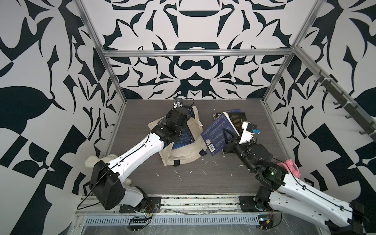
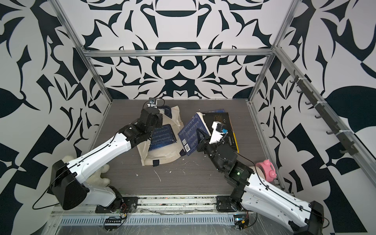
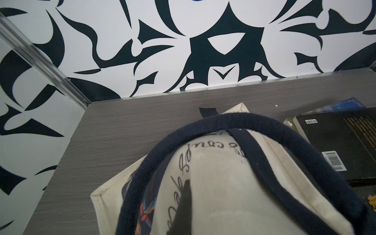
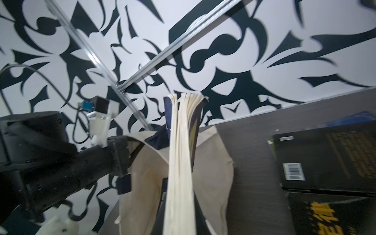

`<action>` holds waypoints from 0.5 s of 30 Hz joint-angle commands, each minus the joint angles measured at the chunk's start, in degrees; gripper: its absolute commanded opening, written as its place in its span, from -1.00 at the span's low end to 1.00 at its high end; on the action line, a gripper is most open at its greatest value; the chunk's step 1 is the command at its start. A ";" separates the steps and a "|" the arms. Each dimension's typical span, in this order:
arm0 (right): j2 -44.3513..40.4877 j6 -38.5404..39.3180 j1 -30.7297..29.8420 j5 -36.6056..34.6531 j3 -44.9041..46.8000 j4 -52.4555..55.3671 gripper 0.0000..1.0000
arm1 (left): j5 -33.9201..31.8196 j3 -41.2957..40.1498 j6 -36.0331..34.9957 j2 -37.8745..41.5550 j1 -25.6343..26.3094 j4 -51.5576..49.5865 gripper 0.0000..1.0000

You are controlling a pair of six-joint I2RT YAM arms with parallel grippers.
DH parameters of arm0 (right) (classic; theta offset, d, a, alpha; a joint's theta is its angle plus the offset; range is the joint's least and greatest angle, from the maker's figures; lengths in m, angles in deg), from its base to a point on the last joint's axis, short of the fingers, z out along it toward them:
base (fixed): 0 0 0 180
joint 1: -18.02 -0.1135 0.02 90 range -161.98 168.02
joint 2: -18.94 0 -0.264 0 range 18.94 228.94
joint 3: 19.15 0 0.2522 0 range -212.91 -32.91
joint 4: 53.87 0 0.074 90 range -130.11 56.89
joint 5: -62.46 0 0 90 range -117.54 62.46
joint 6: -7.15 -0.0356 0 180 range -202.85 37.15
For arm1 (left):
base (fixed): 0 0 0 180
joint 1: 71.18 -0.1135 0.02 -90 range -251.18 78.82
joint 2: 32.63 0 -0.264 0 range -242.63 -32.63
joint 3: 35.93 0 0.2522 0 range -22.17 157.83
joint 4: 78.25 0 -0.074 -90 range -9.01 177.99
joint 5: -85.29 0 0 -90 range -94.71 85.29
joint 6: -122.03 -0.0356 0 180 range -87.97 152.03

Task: Take out the books from the canvas bag
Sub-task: Place the book on the book.

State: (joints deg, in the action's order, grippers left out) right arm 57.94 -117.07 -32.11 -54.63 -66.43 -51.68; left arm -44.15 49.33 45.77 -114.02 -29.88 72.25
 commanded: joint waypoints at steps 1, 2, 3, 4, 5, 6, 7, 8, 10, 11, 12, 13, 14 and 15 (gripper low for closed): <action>-5.35 -3.91 1.24 -13.52 2.26 2.74 -1.00 | -1.52 2.84 1.90 -0.80 -0.43 0.20 -1.00; -7.14 -4.99 1.70 -15.22 3.03 3.78 -1.00 | -1.58 2.92 2.07 -0.87 -0.49 -0.02 -1.00; -9.08 -5.81 2.28 -16.84 4.13 4.60 -1.00 | -1.57 3.02 2.34 -1.00 -0.52 -0.20 -1.00; -10.90 -6.18 2.98 -17.89 5.41 4.64 -1.00 | -1.46 3.11 2.56 -0.99 -0.60 -0.25 -1.00; -12.17 -6.56 3.59 -18.48 6.41 4.82 -1.00 | -1.31 3.10 2.65 -0.99 -0.67 -0.24 -1.00; -13.18 -6.93 4.43 -18.80 7.27 5.06 -1.00 | -1.03 3.08 2.82 -1.00 -0.76 -0.23 -1.00; -13.67 -7.30 5.29 -18.73 7.91 5.43 -1.00 | -0.78 3.06 3.03 -0.89 -0.78 -0.33 -1.00; -13.61 -7.54 6.16 -18.31 8.35 5.53 -1.00 | -0.53 3.14 3.20 -0.88 -0.86 -0.40 -1.00; -12.25 -8.46 8.11 -17.33 9.27 5.65 -1.00 | 0.06 3.19 3.49 -0.82 -0.87 -0.42 -1.00; -11.48 -9.10 9.09 -16.74 9.66 5.46 -1.00 | 0.21 3.12 3.60 -0.74 -0.87 -0.42 -1.00; -10.47 -10.05 10.33 -15.96 10.22 5.34 -1.00 | 0.34 3.10 3.58 -0.59 -0.87 -0.42 -1.00; -9.64 -11.03 11.68 -14.83 10.94 4.98 -1.00 | 0.56 2.99 3.64 -0.47 -0.87 -0.35 -1.00; -9.14 -11.93 12.86 -13.94 11.82 4.03 -1.00 | 0.79 2.93 3.58 -0.32 -0.87 -0.21 -1.00; -8.49 -13.20 14.20 -13.00 13.13 2.84 -1.00 | 0.88 2.77 3.59 -0.14 -0.87 -0.07 -1.00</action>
State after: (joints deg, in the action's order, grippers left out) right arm 48.43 -126.42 -20.00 -69.01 -54.91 -44.86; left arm -43.75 50.25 48.35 -114.89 -30.40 71.33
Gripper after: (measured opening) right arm 0.117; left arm 0.050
